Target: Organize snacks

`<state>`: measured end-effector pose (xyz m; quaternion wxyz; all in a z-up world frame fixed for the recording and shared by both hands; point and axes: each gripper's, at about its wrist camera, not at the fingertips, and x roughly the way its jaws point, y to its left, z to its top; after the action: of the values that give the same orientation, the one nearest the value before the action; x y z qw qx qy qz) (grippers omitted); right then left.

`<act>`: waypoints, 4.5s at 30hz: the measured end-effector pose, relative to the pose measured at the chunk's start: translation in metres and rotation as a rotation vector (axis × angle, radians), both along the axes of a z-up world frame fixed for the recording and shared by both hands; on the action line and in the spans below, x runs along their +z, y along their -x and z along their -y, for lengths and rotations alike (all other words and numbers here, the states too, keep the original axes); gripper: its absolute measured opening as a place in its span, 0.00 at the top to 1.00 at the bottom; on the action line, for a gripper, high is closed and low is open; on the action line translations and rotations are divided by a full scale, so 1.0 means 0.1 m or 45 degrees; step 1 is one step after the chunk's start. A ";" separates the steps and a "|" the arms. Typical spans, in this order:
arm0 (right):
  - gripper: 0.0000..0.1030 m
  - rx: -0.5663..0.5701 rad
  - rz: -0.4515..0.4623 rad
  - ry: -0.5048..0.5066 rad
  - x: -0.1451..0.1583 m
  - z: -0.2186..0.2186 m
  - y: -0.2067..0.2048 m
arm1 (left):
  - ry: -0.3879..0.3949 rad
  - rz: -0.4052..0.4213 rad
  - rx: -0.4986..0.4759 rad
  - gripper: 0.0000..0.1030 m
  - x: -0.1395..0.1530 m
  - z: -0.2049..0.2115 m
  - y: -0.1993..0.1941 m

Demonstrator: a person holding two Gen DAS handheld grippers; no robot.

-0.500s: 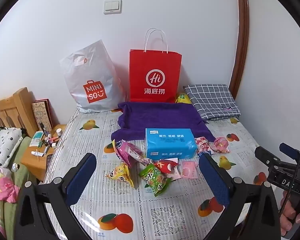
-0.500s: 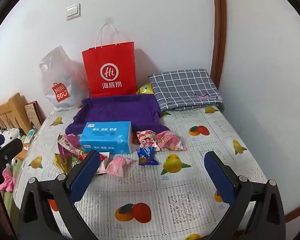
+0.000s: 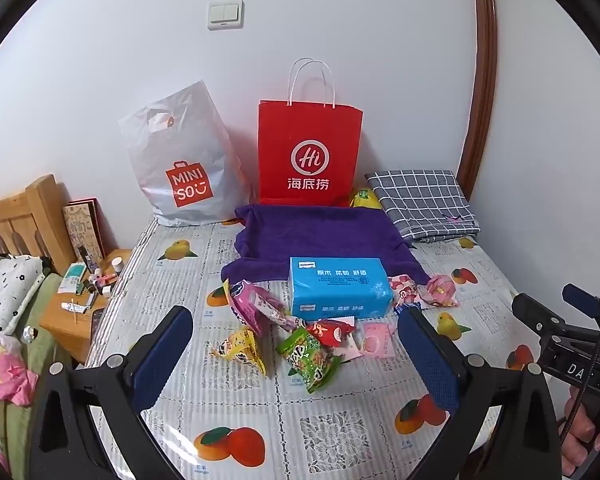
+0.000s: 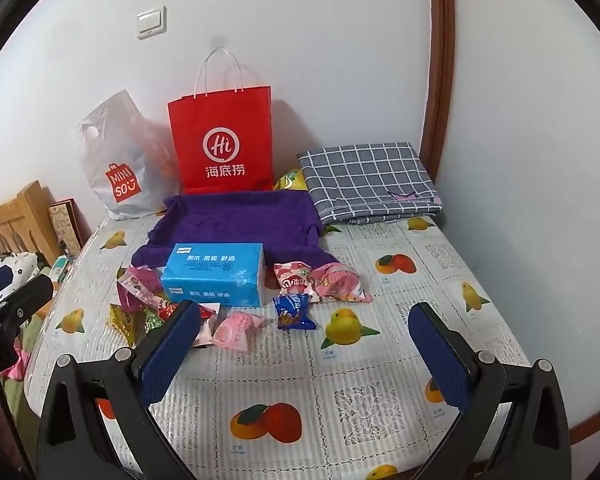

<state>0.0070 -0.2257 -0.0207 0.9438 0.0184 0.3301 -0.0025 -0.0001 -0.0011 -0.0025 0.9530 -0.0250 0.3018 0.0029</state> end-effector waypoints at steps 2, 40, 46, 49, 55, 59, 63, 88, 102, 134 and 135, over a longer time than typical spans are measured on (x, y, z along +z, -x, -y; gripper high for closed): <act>0.01 0.003 0.003 0.001 0.01 -0.01 0.00 | 0.000 0.000 -0.001 0.00 0.00 0.00 0.00; 0.01 0.022 0.024 -0.012 0.06 -0.05 0.03 | -0.007 -0.003 -0.002 0.00 0.02 0.00 0.00; 0.01 0.017 0.021 -0.021 0.05 -0.03 0.03 | -0.010 -0.003 -0.003 0.00 0.02 0.01 0.00; 0.01 0.018 0.021 -0.022 0.05 -0.03 0.02 | -0.011 -0.002 -0.003 0.00 0.03 0.01 -0.01; 0.01 0.021 0.020 -0.024 0.06 -0.04 0.03 | -0.010 -0.001 -0.002 0.00 0.02 0.02 -0.01; 0.01 0.023 0.024 -0.021 0.06 -0.05 0.04 | -0.010 -0.005 -0.003 0.00 0.02 0.03 -0.01; 0.01 0.021 0.021 -0.018 0.06 -0.05 0.04 | -0.012 -0.007 -0.007 0.00 0.01 0.04 -0.01; 0.01 0.033 0.007 -0.017 0.04 -0.08 0.00 | -0.031 0.010 -0.038 0.00 0.03 0.09 -0.04; 0.01 0.020 -0.052 0.028 -0.23 0.03 -0.38 | -0.063 -0.040 -0.083 0.00 -0.23 0.04 -0.38; 0.12 -0.001 -0.343 -0.091 -1.67 0.64 -2.03 | 0.078 -0.256 -0.015 0.03 -1.03 -0.54 -1.23; 0.21 0.016 -0.371 -0.096 -1.71 0.64 -2.07 | 0.081 -0.261 -0.012 0.03 -1.04 -0.55 -1.25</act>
<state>0.2141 -0.2896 -0.1922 0.8846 0.0511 0.4634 0.0129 0.1246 0.0536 -0.1065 0.9160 -0.0533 0.3976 -0.0085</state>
